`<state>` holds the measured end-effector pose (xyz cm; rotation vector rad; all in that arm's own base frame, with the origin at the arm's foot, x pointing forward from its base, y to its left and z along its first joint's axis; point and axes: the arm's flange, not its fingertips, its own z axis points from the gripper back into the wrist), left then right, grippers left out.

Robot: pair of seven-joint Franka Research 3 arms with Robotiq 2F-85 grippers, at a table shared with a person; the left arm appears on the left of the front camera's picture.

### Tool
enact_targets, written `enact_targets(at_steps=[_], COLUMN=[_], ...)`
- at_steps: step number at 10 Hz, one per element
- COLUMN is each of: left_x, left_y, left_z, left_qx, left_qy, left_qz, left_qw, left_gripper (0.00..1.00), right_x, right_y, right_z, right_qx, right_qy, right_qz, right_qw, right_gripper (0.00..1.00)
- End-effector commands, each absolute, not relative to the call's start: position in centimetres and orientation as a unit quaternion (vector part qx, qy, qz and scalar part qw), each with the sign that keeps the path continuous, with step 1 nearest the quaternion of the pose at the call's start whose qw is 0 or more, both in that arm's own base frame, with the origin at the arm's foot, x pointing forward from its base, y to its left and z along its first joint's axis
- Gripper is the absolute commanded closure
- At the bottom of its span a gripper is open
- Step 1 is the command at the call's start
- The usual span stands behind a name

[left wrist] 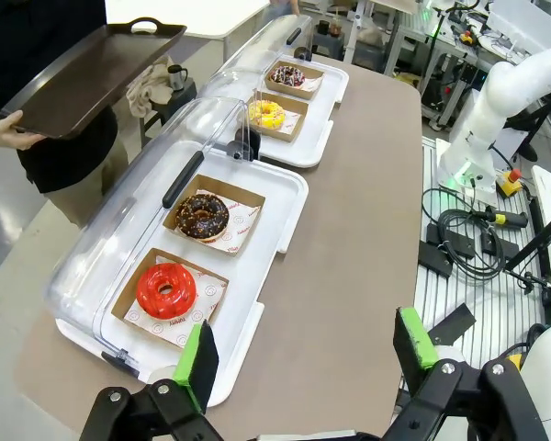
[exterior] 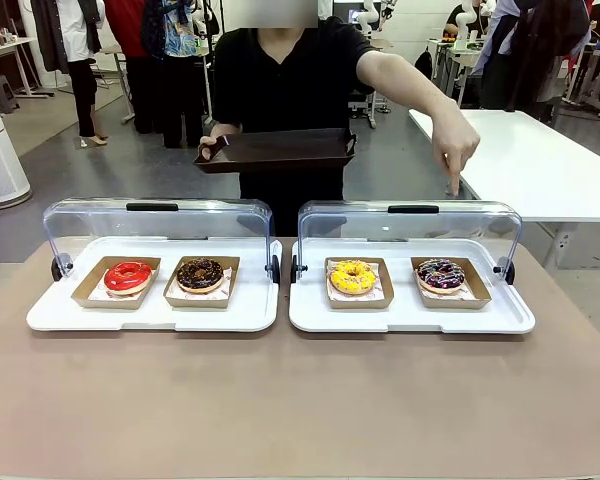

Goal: Provide the desired donut to the person.
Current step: Pick up and lift the Paper togo box containing the Donut pointed at by the person.

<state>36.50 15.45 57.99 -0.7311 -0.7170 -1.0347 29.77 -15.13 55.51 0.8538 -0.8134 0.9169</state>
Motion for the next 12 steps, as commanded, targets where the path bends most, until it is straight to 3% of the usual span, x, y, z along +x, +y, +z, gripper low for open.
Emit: enact_targets(at_steps=[1, 12], left_x=[36.52, 36.52], left_y=[15.35, 15.35], left_z=[58.06, 58.06], left_qx=[-0.336, -0.336], left_qy=[-0.329, -0.329], left_qz=[-0.473, -0.473], left_qw=[0.745, 0.745], left_gripper=[0.00, 0.00], right_x=[29.86, 29.86], right_y=[-15.18, -15.18], right_z=[55.44, 55.44], right_qx=[0.390, 0.390], right_qy=[-0.369, -0.369], right_qz=[0.417, 0.417], right_qw=[0.733, 0.733], right_gripper=[0.00, 0.00])
